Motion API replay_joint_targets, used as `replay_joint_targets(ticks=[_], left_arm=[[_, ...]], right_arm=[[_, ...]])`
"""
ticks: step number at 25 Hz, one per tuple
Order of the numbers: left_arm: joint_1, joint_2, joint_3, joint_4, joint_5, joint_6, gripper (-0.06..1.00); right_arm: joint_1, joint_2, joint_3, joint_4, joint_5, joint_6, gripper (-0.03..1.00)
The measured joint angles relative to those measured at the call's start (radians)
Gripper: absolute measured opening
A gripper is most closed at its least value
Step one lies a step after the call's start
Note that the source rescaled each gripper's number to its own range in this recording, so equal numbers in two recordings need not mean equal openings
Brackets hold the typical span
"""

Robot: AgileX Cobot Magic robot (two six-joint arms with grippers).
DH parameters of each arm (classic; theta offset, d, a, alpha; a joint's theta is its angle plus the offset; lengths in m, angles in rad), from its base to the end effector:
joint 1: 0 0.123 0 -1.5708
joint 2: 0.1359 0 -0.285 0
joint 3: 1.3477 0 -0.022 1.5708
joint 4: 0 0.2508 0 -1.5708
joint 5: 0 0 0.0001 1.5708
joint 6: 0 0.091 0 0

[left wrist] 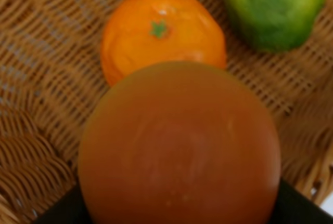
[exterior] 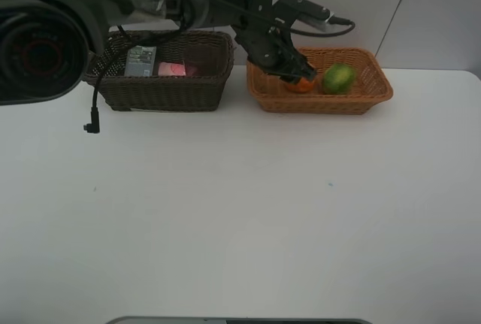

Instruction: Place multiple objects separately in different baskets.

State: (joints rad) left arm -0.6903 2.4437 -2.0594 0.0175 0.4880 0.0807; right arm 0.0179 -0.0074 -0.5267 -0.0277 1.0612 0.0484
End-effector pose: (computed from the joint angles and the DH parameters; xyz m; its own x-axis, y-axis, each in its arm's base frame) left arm 0.4259 -0.3507 0.1581 -0.4818 0.5224 -0.7035 0.6817 0.7279 0.0737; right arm -0.0092 -0.0024 0.2846 -0.4252 0.0273 -0.9047 0.0188 0.9996 0.0213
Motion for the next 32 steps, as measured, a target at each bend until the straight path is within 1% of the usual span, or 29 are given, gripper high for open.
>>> replay_joint_targets(ticks=[4, 13, 17, 18, 20, 26, 30, 32], left_arm=[[0.007, 0.004, 0.0, 0.0, -0.035, 0.0, 0.69], [0.009, 0.034, 0.0, -0.011, -0.029, 0.0, 0.69], [0.009, 0.034, 0.0, -0.03, -0.015, 0.0, 0.89], [0.009, 0.034, 0.0, -0.032, -0.009, 0.0, 0.92], [0.009, 0.034, -0.002, -0.034, 0.005, 0.0, 0.94], [0.009, 0.028, -0.017, -0.035, 0.047, 0.001, 0.95], [0.01, -0.034, -0.017, -0.035, 0.127, -0.001, 0.95], [0.019, -0.082, -0.017, -0.042, 0.167, -0.017, 0.95]], right_arm=[[0.0, 0.0, 0.0, -0.001, 0.0, 0.0, 0.75], [0.0, 0.0, 0.0, -0.001, 0.0, 0.0, 0.75], [0.0, 0.0, 0.0, -0.001, 0.0, 0.0, 0.75], [0.0, 0.0, 0.0, -0.001, 0.0, 0.0, 0.75], [0.0, 0.0, 0.0, -0.001, 0.0, 0.0, 0.75], [0.0, 0.0, 0.0, 0.0, 0.0, 0.0, 0.75], [0.0, 0.0, 0.0, 0.0, 0.0, 0.0, 0.75], [0.0, 0.0, 0.0, 0.0, 0.0, 0.0, 0.75]])
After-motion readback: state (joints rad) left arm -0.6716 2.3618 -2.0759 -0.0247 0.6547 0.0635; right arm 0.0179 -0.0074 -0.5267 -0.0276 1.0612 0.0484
